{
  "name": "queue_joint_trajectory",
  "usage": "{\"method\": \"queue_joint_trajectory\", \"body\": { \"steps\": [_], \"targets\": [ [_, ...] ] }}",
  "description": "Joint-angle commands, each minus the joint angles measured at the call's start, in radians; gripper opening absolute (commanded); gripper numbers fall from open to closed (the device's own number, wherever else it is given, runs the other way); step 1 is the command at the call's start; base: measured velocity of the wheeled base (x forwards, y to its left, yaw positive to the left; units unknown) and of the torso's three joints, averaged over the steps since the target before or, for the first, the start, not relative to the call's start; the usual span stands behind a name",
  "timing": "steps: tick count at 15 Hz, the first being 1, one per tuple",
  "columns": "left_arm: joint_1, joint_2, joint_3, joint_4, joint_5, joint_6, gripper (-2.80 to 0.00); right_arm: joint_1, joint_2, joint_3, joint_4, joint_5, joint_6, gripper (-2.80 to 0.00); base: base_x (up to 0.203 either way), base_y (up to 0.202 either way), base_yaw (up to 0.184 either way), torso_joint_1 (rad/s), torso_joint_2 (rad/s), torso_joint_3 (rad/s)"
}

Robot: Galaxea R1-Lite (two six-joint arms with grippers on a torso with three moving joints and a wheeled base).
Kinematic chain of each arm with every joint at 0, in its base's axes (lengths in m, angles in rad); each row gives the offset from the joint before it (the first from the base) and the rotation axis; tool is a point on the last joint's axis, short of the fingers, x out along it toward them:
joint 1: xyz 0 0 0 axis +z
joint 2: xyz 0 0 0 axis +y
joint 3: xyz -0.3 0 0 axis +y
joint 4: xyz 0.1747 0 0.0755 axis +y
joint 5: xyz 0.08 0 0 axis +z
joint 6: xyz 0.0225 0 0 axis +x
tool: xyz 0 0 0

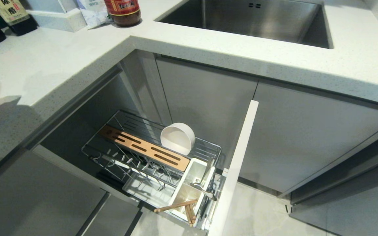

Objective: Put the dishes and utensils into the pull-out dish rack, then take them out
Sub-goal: Take the plate out of the cupboard, then take the bowl out of the cupboard

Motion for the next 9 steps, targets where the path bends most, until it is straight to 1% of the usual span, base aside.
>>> {"method": "queue_joint_trajectory", "body": {
  "steps": [1, 2, 3, 5, 6, 7, 8, 9],
  "targets": [
    [-0.004, -0.012, 0.001, -0.038, 0.002, 0.000, 0.00, 0.000, 0.001, 0.000, 0.000, 0.000, 0.000, -2.80, 0.000, 0.000, 0.000, 0.000, 0.00, 0.000],
    [-0.016, -0.021, 0.001, -0.101, -0.004, -0.002, 0.00, 0.000, 0.001, 0.000, 0.000, 0.000, 0.000, -2.80, 0.000, 0.000, 0.000, 0.000, 0.00, 0.000],
    [-0.030, -0.035, 0.001, -0.171, -0.027, -0.009, 0.00, 0.000, 0.001, 0.000, 0.000, 0.000, 0.001, -2.80, 0.000, 0.000, 0.000, 0.000, 0.00, 0.000],
    [-0.045, -0.073, 0.004, -0.300, -0.111, -0.053, 0.00, 0.000, 0.001, 0.000, 0.000, 0.000, 0.000, -2.80, 0.000, 0.000, 0.000, 0.000, 0.00, 0.000],
    [-0.053, -0.098, 0.015, -0.364, -0.165, -0.101, 0.00, 0.000, 0.001, 0.000, 0.000, 0.000, 0.001, -2.80, 0.000, 0.000, 0.000, 0.000, 0.00, 0.000],
    [-0.064, -0.125, 0.040, -0.430, -0.217, -0.173, 0.00, 0.000, 0.001, 0.000, 0.000, 0.000, 0.001, -2.80, 0.000, 0.000, 0.000, 0.000, 0.00, 0.000],
    [-0.072, -0.148, 0.070, -0.509, -0.262, -0.250, -2.80, 0.000, 0.001, 0.000, 0.000, 0.000, 0.000, -2.80, 0.000, 0.000, 0.000, 0.000, 0.00, 0.000],
    [-0.075, -0.166, 0.101, -0.592, -0.287, -0.342, -2.80, 0.000, 0.001, 0.000, 0.000, 0.000, 0.001, -2.80, 0.000, 0.000, 0.000, 0.000, 0.00, 0.000]
  ]
}}
